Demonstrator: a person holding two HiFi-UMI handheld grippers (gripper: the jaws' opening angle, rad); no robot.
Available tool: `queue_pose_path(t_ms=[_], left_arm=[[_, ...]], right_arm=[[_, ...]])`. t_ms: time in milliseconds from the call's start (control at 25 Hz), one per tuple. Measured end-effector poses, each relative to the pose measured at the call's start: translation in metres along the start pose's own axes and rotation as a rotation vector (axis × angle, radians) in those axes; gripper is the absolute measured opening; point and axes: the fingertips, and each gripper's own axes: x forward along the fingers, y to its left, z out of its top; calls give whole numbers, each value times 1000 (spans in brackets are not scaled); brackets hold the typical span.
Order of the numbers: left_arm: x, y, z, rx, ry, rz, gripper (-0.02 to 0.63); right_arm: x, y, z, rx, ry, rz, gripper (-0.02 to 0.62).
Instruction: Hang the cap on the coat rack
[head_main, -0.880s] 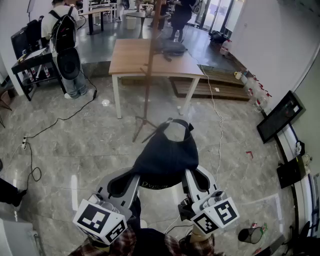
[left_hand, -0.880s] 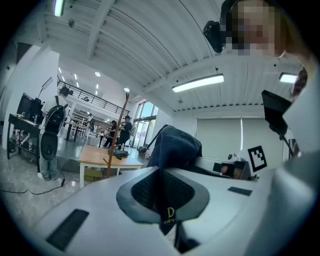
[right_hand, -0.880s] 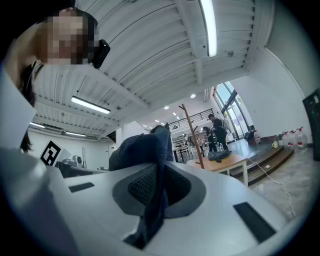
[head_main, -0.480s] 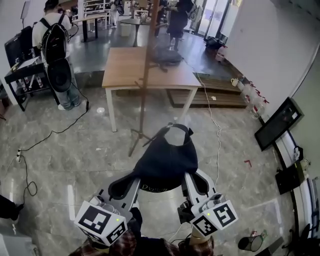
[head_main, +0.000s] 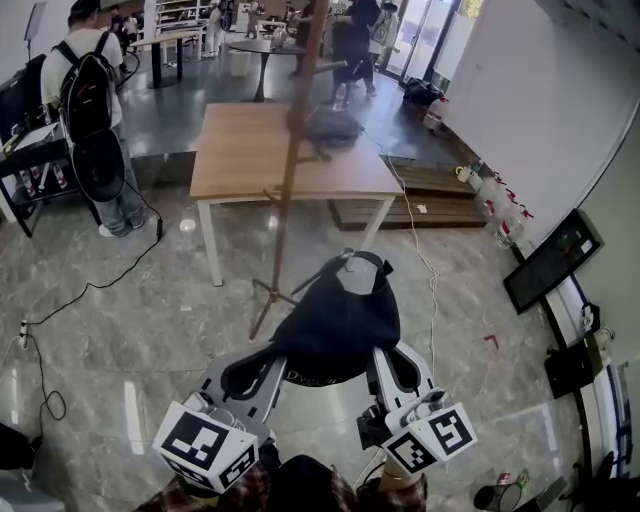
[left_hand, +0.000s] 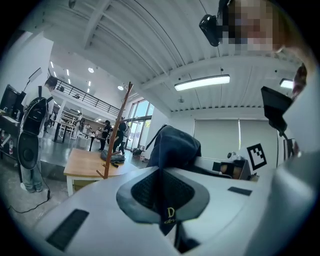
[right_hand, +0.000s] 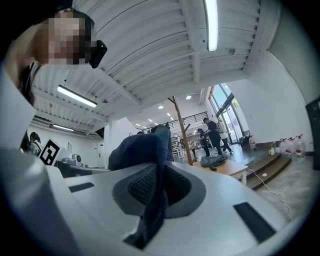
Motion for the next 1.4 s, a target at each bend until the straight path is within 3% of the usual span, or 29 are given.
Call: queue_pose_path(t_ms=[400,680,1400], left_arm=[[48,49,-8,-10,46,-15,21],[111,70,-6,-12,48,0,21],[342,112,36,-73,-47,157,21]], right_arm=[[57,-36,-18,2,35,-46,17],[96,-91,-17,10,37,-35,17],[231,-298,44,-36,55,151,17]])
